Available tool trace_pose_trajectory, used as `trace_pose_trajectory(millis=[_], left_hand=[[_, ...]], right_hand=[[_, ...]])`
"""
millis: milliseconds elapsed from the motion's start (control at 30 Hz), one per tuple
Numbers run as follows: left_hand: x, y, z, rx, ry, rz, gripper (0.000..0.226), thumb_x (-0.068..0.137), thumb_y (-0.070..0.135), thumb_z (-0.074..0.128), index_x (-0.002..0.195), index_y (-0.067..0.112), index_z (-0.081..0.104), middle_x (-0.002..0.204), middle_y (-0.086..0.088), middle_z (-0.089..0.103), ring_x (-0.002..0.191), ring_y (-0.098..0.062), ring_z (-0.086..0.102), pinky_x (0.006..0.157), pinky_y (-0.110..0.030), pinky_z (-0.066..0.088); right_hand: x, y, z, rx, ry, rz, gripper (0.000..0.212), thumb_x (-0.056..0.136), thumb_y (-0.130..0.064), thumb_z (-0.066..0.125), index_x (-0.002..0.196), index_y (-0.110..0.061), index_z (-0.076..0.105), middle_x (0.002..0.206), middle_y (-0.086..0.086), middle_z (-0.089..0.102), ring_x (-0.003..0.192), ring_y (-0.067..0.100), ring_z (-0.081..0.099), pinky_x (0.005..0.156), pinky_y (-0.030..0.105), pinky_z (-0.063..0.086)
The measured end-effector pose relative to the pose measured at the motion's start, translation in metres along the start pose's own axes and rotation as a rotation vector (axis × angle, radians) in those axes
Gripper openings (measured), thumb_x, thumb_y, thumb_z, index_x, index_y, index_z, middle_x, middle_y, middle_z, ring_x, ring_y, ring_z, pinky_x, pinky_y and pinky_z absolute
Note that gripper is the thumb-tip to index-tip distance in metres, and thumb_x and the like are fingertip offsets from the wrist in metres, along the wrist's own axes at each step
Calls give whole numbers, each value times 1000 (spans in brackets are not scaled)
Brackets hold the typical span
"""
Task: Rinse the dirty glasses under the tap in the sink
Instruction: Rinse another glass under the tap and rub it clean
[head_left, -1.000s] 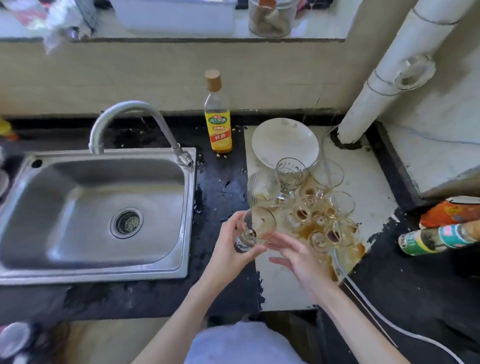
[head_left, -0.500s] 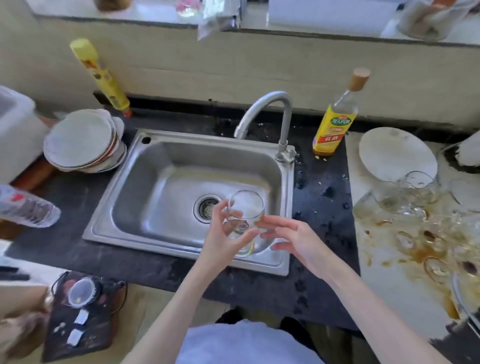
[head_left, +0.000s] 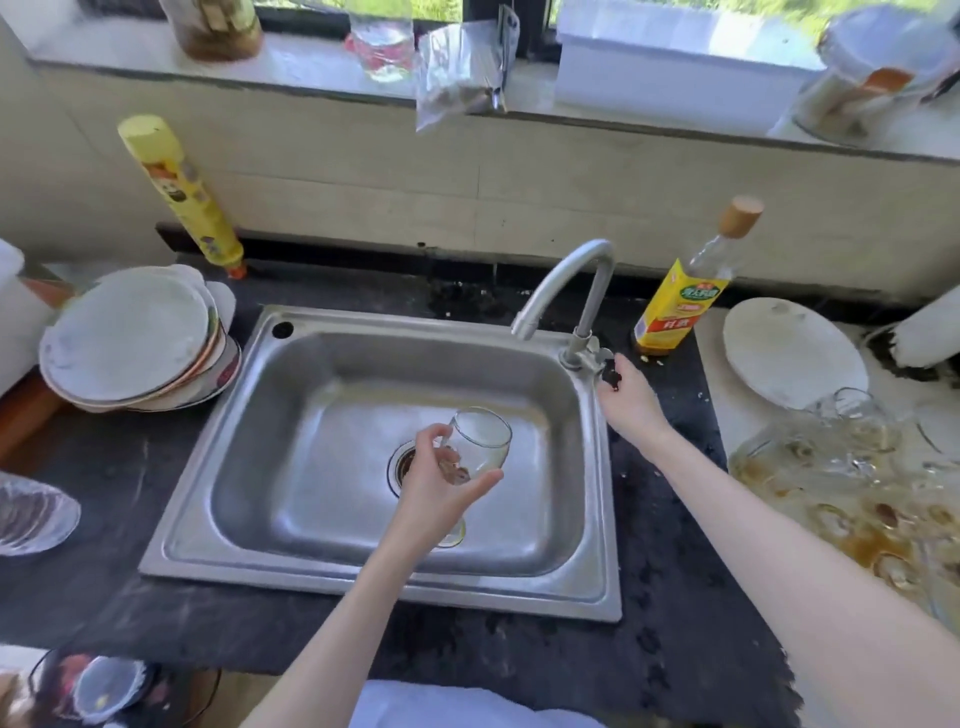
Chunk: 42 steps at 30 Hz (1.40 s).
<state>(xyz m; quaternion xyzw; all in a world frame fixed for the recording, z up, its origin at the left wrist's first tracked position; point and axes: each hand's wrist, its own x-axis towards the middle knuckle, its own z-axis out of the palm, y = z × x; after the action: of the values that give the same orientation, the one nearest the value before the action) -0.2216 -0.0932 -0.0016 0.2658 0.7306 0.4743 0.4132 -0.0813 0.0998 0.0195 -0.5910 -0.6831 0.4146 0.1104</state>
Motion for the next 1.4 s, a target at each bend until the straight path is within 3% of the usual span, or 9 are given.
trace_pose_trajectory(millis=[100, 200, 333, 567, 900, 1067, 1167, 1233, 1400], left_hand=[[18, 1, 3, 18, -9, 0, 62, 70, 24, 81, 113, 31, 37, 102, -1, 52, 78, -10, 57, 67, -14, 43], [33, 4, 7, 45, -21, -7, 63, 68, 24, 82, 114, 29, 39, 98, 1, 54, 76, -10, 58, 67, -11, 42], [47, 7, 11, 81, -37, -21, 64, 67, 25, 82, 114, 27, 39, 98, 2, 56, 76, -9, 59, 72, -18, 43], [63, 2, 17, 49, -77, -70, 63, 67, 29, 82, 112, 31, 38, 103, -1, 57, 79, -13, 60, 85, -38, 47], [60, 7, 16, 67, -120, -103, 61, 70, 29, 80, 113, 32, 37, 97, 11, 57, 76, -2, 61, 78, -30, 47], [51, 9, 16, 84, -123, -116, 59, 71, 32, 79, 112, 33, 37, 100, 10, 57, 78, -11, 60, 66, -25, 49], [46, 7, 15, 6, -110, -159, 58, 72, 31, 78, 114, 30, 38, 100, 3, 63, 83, -13, 62, 83, -33, 49], [42, 5, 15, -31, -87, -185, 58, 74, 30, 77, 116, 27, 38, 94, 4, 62, 81, -12, 62, 86, -36, 51], [34, -5, 22, -257, -30, -404, 61, 77, 38, 72, 124, 11, 43, 99, -8, 62, 78, -22, 65, 64, -32, 56]], right_hand=[[26, -5, -2, -76, -43, 18, 59, 97, -14, 43, 149, -7, 16, 154, 9, 24, 139, 27, 30, 109, 32, 26], [35, -6, -2, -156, -59, 22, 48, 97, -12, 39, 145, -8, 30, 147, 12, 39, 134, 31, 36, 103, 31, 31], [32, 5, 0, -237, -9, -39, 45, 99, -14, 36, 143, -15, 36, 144, 12, 43, 132, 31, 38, 100, 31, 33], [21, 27, 34, -505, -35, -236, 52, 95, -10, 38, 146, -10, 26, 153, 4, 26, 143, 21, 17, 104, 41, 35], [21, 30, 36, -658, -151, -198, 58, 97, -14, 38, 149, -11, 11, 159, 1, 4, 146, 20, -1, 111, 40, 27], [24, 22, 34, -764, -241, -160, 56, 99, -20, 37, 147, -9, 12, 158, -1, 2, 145, 22, -1, 108, 42, 32], [25, 20, 33, -704, -268, -173, 54, 98, -19, 36, 146, -6, 17, 157, 3, 6, 144, 22, 0, 112, 41, 25], [15, 21, 30, -582, -250, -172, 54, 98, -19, 35, 148, -9, 17, 158, 3, 6, 145, 20, -2, 114, 39, 20], [-25, 29, 24, -332, -264, -172, 49, 99, -18, 38, 146, -8, 27, 154, 10, 24, 143, 22, 18, 113, 28, 14]])
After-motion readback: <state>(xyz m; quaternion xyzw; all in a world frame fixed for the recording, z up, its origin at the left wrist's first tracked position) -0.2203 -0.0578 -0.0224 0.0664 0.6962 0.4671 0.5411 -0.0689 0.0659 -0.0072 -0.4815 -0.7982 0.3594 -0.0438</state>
